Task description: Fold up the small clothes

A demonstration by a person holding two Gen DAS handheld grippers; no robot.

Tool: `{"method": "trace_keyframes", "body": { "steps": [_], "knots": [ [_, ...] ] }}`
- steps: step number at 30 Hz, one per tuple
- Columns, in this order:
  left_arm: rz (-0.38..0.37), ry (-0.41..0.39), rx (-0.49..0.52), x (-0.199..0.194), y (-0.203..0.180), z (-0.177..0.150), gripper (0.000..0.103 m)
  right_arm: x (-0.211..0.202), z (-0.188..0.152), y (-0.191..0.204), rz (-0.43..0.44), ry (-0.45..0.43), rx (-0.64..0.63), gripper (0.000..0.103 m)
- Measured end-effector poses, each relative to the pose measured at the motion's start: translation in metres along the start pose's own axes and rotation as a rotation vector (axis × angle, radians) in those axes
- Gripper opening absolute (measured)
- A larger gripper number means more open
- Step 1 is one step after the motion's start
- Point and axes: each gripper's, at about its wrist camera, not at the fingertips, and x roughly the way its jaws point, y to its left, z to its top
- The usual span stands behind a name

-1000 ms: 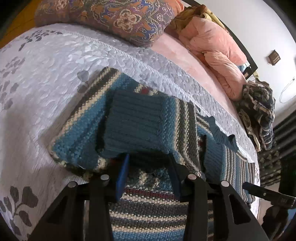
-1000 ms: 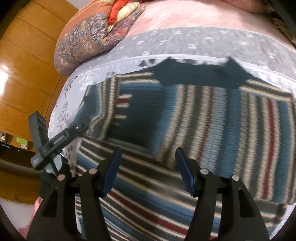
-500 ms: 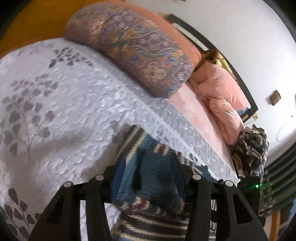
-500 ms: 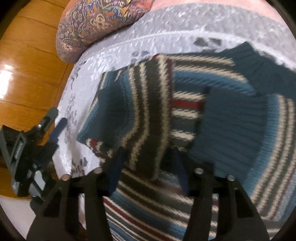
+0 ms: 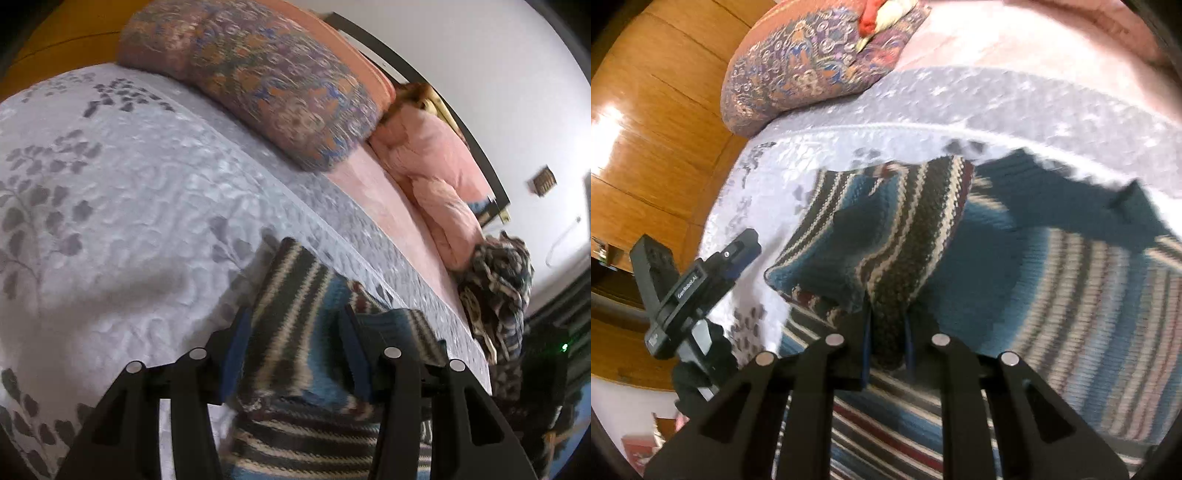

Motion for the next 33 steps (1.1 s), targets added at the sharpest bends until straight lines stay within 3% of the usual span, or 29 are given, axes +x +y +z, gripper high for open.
{"method": "trace_keyframes", "body": {
  "steps": [6, 11, 17, 21, 26, 33],
  "knots": [
    [-0.039, 0.098, 0.115, 0.027, -0.031, -0.022, 0.049, -0.017, -0.016, -0.040, -0.137, -0.009, -0.003, 0.013],
    [-0.012, 0.158, 0.177, 0.048, -0.040, -0.040, 0.049, 0.003, -0.028, -0.070, -0.147, 0.023, 0.062, 0.013],
    [-0.007, 0.164, 0.182, 0.051, -0.036, -0.041, 0.050, 0.023, -0.030, -0.084, -0.137, 0.043, 0.116, 0.015],
    [-0.018, 0.165, 0.162, 0.045, -0.036, -0.038, 0.050, 0.004, -0.029, -0.077, -0.173, 0.032, 0.106, 0.025],
    [-0.043, 0.149, 0.171, 0.031, -0.049, -0.034, 0.050, -0.021, -0.023, -0.033, -0.203, -0.042, -0.001, 0.039],
    [-0.027, 0.219, 0.179, 0.050, -0.049, -0.046, 0.051, 0.024, -0.016, 0.023, -0.169, 0.041, -0.115, 0.047]
  ]
}}
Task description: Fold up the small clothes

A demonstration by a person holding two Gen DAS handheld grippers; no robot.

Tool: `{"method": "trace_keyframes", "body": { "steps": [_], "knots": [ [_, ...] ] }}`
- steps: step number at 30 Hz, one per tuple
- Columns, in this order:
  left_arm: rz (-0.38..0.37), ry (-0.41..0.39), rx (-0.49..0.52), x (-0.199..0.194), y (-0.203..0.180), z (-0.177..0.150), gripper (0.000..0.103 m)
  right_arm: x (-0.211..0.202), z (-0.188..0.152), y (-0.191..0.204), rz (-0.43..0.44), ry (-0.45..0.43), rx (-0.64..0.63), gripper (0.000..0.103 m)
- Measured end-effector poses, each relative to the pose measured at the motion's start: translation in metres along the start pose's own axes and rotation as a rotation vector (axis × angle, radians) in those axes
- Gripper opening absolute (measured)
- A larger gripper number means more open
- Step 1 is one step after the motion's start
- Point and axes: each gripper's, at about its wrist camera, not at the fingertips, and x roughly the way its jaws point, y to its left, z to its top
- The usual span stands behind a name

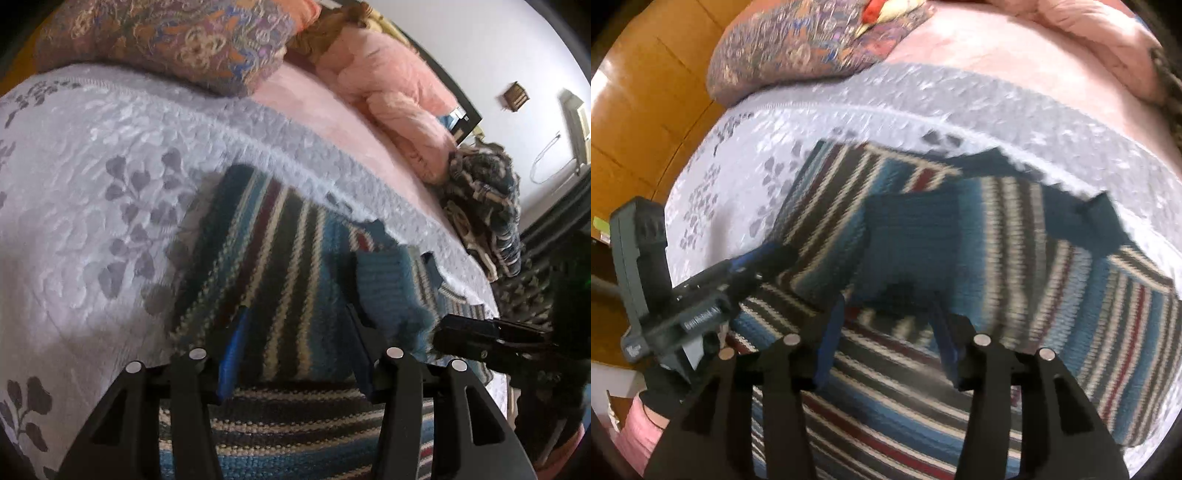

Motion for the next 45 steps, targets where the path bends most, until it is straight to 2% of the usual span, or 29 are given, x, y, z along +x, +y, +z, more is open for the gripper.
{"method": "trace_keyframes", "body": {
  "steps": [3, 6, 10, 11, 12, 16, 20, 27, 37, 45],
  "knots": [
    [-0.005, 0.009, 0.006, 0.005, 0.004, -0.002, 0.051, 0.020, 0.002, 0.010, -0.010, 0.030, -0.006, 0.048],
    [-0.010, 0.009, 0.012, 0.006, 0.005, -0.003, 0.051, 0.033, 0.003, 0.012, -0.035, 0.049, 0.005, 0.053],
    [-0.029, 0.008, -0.005, 0.007, 0.009, -0.003, 0.051, 0.046, 0.004, 0.014, -0.107, 0.059, -0.020, 0.049],
    [-0.031, 0.009, -0.007, 0.007, 0.009, -0.004, 0.051, 0.049, 0.004, 0.014, -0.137, 0.061, -0.030, 0.040],
    [-0.031, 0.009, -0.009, 0.007, 0.010, -0.003, 0.051, 0.050, 0.004, 0.014, -0.162, 0.061, -0.040, 0.037],
    [-0.025, 0.008, -0.003, 0.008, 0.009, -0.004, 0.051, 0.045, 0.003, 0.006, -0.169, 0.053, -0.027, 0.012],
    [-0.028, 0.007, -0.004, 0.008, 0.011, -0.005, 0.051, 0.016, -0.001, -0.020, -0.048, 0.016, 0.067, 0.011],
    [-0.017, 0.006, 0.006, 0.009, 0.011, -0.005, 0.051, -0.043, -0.018, -0.071, 0.032, -0.083, 0.223, 0.011],
    [-0.002, 0.006, 0.020, 0.012, 0.007, -0.004, 0.051, -0.089, -0.055, -0.151, -0.017, -0.135, 0.363, 0.011],
    [0.000, 0.013, 0.029, 0.014, 0.007, -0.002, 0.051, -0.066, -0.089, -0.217, 0.037, -0.080, 0.504, 0.012]
  ]
}}
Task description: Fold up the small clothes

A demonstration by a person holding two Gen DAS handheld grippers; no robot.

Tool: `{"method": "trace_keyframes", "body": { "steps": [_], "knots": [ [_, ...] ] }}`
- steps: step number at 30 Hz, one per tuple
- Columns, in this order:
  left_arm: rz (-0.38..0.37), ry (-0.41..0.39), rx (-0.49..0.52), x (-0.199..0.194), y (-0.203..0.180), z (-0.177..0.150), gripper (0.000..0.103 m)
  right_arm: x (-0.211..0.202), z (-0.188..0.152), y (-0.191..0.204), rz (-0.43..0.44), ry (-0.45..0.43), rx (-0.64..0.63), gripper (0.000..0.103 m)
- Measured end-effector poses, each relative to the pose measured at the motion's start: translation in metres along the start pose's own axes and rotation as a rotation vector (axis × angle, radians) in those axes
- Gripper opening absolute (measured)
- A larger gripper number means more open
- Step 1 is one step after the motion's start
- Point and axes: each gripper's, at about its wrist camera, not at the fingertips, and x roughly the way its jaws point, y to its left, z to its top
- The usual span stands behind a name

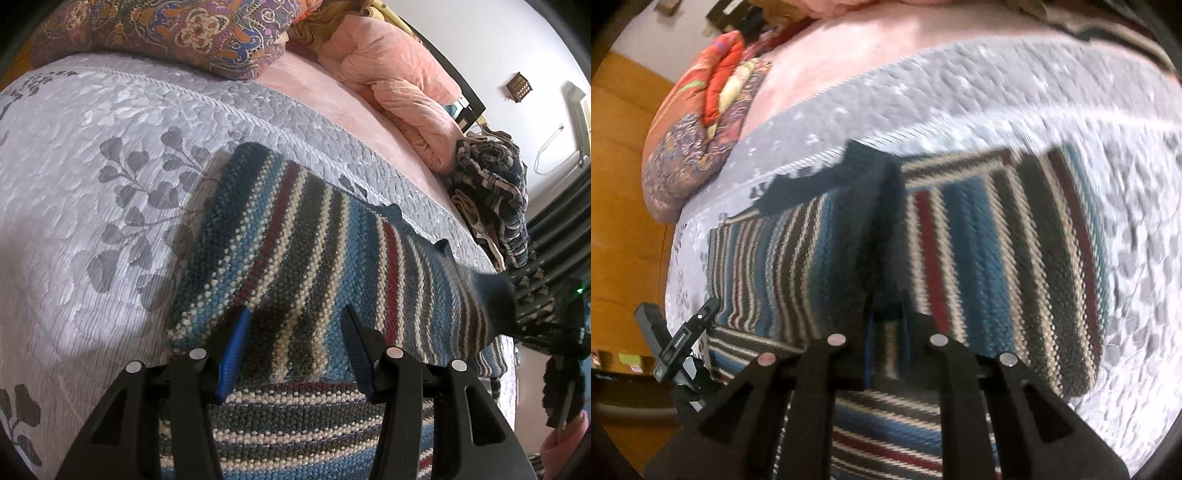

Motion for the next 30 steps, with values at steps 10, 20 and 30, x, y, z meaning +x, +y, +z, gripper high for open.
{"method": "trace_keyframes", "body": {
  "steps": [10, 20, 30],
  "knots": [
    [0.025, -0.059, 0.053, -0.021, -0.028, 0.007, 0.052, 0.007, -0.005, -0.030, 0.097, -0.008, 0.058, 0.041],
    [0.033, 0.028, 0.153, 0.012, -0.049, -0.010, 0.056, 0.015, -0.001, -0.018, 0.066, -0.021, 0.020, 0.005],
    [-0.003, 0.050, 0.169, 0.016, -0.041, -0.012, 0.056, 0.026, -0.010, -0.017, -0.111, -0.002, -0.076, 0.004]
  ]
}}
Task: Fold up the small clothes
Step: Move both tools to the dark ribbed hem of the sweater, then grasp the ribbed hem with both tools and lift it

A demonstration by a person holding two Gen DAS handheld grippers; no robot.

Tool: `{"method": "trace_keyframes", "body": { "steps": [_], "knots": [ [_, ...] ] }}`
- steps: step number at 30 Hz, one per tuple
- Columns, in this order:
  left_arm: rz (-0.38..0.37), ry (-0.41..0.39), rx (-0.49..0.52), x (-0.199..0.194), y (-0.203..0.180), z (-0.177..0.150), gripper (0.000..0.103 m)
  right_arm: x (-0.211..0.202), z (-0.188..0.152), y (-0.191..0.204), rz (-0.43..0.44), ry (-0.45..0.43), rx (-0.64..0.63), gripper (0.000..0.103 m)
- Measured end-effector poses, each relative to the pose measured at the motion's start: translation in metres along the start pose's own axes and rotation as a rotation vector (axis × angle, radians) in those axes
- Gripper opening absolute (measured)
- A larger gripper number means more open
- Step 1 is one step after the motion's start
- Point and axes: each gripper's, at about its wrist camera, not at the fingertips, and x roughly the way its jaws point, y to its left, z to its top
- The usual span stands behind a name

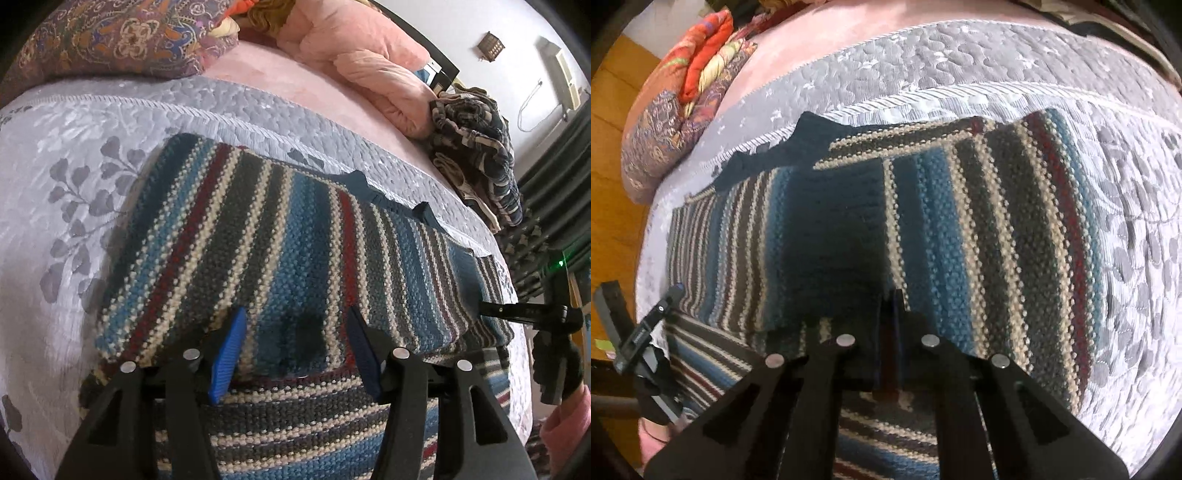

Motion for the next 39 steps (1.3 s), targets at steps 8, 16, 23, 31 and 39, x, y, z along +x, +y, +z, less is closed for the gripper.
{"method": "trace_keyframes", "body": {
  "steps": [8, 16, 23, 31, 39],
  "knots": [
    [0.070, 0.026, -0.002, -0.013, -0.009, -0.002, 0.056, -0.019, -0.012, -0.007, 0.051, -0.027, 0.052, 0.010],
    [0.199, 0.161, -0.077, -0.099, -0.012, -0.050, 0.064, -0.103, -0.080, 0.000, 0.081, -0.025, 0.027, 0.022],
    [0.278, 0.370, -0.191, -0.143, -0.006, -0.144, 0.064, -0.139, -0.177, 0.000, 0.120, 0.031, 0.046, 0.034],
    [0.335, 0.462, -0.265, -0.161, -0.008, -0.197, 0.065, -0.133, -0.269, -0.026, 0.169, 0.195, 0.184, 0.042],
    [0.324, 0.520, -0.344, -0.160, 0.002, -0.240, 0.069, -0.116, -0.327, -0.029, 0.116, 0.281, 0.173, 0.042]
  ]
}}
